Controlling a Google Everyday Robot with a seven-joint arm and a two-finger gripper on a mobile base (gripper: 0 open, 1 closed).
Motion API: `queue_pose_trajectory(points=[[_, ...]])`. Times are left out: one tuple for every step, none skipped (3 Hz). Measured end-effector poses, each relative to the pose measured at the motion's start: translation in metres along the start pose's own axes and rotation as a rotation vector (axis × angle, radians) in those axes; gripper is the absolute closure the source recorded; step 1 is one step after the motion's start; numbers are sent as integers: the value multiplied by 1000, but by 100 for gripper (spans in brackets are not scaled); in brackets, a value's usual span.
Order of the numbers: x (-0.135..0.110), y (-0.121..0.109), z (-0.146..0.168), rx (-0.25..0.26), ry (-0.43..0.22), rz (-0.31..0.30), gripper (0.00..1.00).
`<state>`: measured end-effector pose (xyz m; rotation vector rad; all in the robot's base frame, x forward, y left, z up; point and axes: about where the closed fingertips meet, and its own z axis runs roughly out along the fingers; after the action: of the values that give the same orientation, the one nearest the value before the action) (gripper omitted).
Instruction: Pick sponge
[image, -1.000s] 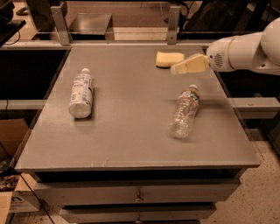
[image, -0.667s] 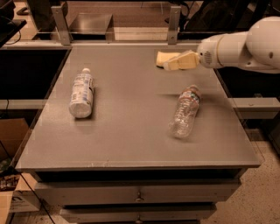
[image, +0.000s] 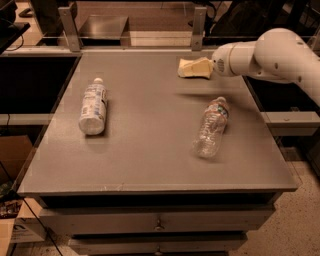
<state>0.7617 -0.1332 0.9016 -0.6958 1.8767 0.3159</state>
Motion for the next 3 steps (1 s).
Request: queue_pose_trajectory(points=[[9,-15,24,17,-3,41,0],[18,-30,41,26,0,84,0],[30,-39,58,21,22,114,0]])
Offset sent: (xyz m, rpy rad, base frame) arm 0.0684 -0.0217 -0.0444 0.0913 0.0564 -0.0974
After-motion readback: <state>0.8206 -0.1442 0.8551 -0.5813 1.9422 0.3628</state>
